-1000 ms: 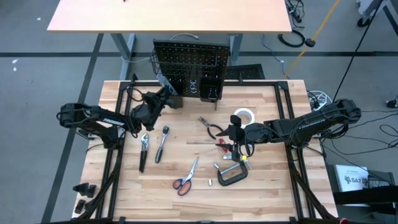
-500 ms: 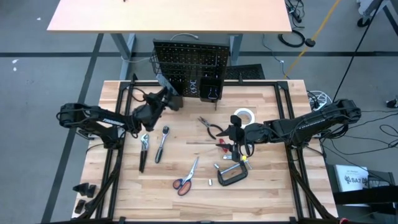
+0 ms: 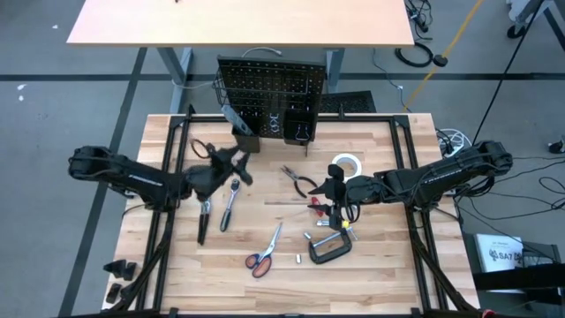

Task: Hang tools onto peg board
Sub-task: Put the black ratchet wrench into the left black bin on the peg board

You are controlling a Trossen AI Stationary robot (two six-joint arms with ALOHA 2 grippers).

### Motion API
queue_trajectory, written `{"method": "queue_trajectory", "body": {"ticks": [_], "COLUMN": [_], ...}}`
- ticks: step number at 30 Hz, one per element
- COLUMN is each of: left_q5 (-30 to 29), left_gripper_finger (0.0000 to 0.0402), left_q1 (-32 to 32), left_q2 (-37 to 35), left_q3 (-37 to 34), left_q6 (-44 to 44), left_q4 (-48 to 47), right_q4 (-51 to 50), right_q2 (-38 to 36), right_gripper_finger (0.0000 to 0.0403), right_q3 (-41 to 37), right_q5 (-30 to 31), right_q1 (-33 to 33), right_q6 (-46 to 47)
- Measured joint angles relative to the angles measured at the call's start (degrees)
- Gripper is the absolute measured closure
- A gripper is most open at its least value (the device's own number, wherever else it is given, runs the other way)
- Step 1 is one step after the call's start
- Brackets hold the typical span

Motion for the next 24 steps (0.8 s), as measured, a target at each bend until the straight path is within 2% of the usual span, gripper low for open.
{"method": "queue_trajectory", "body": {"ticks": [2,6,9,11,16,24], "left_q5": [0.71,1.92,4.51,8.18,17.49,22.78], "left_gripper_finger": [0.0242,0.0242,0.0242,0.0242,0.0242,0.0242], "left_q1": [-3.09,-9.09,-11.93,-12.56,-10.27,-7.73], "left_q2": [-1.27,-2.7,-2.88,-2.9,-2.92,-2.9], "left_q3": [0.0,0.0,0.0,0.0,0.01,5.62], "left_q6": [-7.09,-26.57,-39.42,-44.88,-49.92,-52.9], "left_q4": [-9.87,-29.83,-39.5,-42.57,-49.39,-66.56], "right_q4": [-0.16,-0.27,-0.25,-0.25,0.19,0.26], "right_q2": [0.0,0.0,0.0,0.0,0.77,5.28], "right_gripper_finger": [0.0221,0.0221,0.0221,0.0221,0.0221,0.0221], "right_q3": [0.0,0.0,0.0,0.0,0.0,-0.02], "right_q5": [-0.02,0.0,-0.02,-0.02,0.0,-0.02], "right_q1": [0.0,0.25,0.37,0.37,0.37,0.33], "right_q6": [0.75,1.19,1.45,2.06,2.45,2.31]}}
